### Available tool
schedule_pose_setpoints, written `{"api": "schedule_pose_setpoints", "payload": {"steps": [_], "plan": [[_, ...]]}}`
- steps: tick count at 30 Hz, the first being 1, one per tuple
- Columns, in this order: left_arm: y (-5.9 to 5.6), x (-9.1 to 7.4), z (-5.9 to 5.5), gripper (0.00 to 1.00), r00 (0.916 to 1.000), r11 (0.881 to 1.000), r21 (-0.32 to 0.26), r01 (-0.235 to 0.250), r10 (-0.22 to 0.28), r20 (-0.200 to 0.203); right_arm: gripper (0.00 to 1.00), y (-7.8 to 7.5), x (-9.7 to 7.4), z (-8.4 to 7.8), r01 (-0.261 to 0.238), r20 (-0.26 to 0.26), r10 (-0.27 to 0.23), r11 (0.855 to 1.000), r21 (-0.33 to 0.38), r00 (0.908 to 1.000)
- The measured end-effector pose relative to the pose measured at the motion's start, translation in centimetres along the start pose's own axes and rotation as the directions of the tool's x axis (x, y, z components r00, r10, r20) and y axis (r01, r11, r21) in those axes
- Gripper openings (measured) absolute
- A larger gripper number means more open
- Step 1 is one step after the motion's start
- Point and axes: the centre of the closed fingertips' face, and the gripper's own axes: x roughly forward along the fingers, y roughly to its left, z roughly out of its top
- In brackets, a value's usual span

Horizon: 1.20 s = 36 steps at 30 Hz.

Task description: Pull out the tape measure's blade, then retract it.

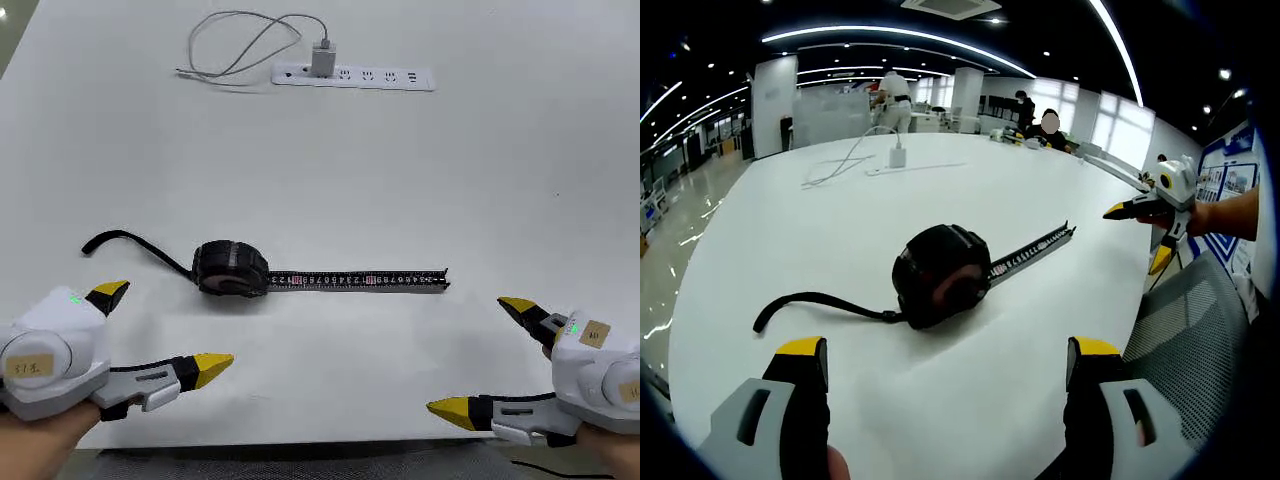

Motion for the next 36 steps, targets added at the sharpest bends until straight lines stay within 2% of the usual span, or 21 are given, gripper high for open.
{"api": "schedule_pose_setpoints", "payload": {"steps": [7,10,12,20,27,36], "plan": [[-1.2,1.4,0.6,0.96,0.9999,1.000,-0.019,0.012,-0.012,-0.012,0.99,-0.2,0.1,0.1,0.001,-0.005,-0.001,1.000,-0.003,1.0000],[-1.4,2.0,1.0,0.95,0.9999,0.999,-0.040,0.008,-0.008,-0.006,0.99,-0.2,0.1,0.2,-0.002,-0.006,0.002,1.000,-0.005,1.0000],[-1.6,2.5,1.6,0.95,0.9999,0.997,-0.076,0.011,-0.010,0.013,0.99,-0.2,0.1,0.2,-0.005,-0.006,0.005,1.000,-0.003,1.0000],[-2.2,4.1,2.9,0.94,0.9994,0.995,-0.097,0.019,-0.017,0.031,0.99,-0.2,0.4,0.2,-0.008,-0.011,0.008,1.000,-0.003,0.9999],[-2.5,4.9,3.5,0.94,0.9990,0.991,-0.130,0.023,-0.018,0.041,0.99,-0.4,0.4,0.3,-0.007,-0.011,0.007,1.000,-0.004,0.9999],[-2.6,5.3,3.6,0.93,0.9989,0.988,-0.155,0.008,-0.001,0.046,0.99,-0.5,0.7,0.3,-0.010,-0.013,0.010,1.000,-0.002,0.9999]]}}
